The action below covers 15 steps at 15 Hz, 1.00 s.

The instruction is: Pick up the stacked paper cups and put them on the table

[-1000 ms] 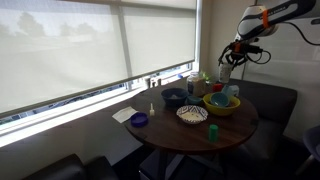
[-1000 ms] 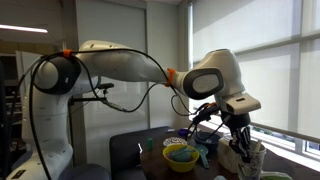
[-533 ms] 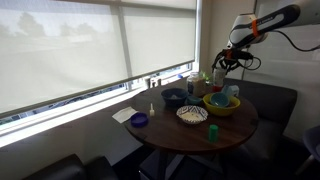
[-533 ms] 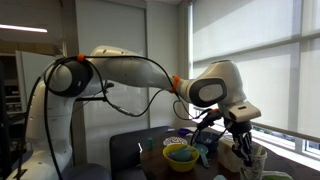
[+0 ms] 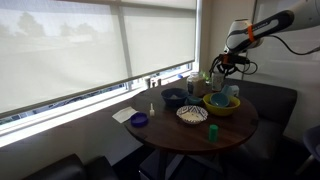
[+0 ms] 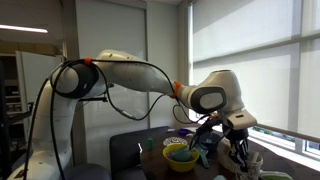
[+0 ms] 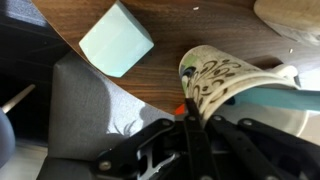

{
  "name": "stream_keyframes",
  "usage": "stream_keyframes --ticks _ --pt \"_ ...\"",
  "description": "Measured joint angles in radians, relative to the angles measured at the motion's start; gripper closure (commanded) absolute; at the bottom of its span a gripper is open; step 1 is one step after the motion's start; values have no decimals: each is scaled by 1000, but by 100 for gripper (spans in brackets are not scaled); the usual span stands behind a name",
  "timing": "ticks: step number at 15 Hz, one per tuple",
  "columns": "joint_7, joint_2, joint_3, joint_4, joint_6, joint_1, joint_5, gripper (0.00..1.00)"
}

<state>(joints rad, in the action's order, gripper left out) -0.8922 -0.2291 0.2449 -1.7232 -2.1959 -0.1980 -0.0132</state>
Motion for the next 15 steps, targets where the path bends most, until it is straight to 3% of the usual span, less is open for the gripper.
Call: stream_keyframes --ticks 1,2,4,9,13,14,15 --pt "-8 -1 0 -6 0 4 -1 99" --pt "-14 -2 0 -12 0 7 -2 71" --pt "-28 -2 0 -27 0 11 -10 65" --pt "-47 21 1 -24 -3 17 -26 31" --pt "-32 162 -3 -17 -31 20 -26 3" --pt "-16 208 -5 -19 -46 19 -25 21" --pt "8 254 -8 -20 -56 19 -24 13"
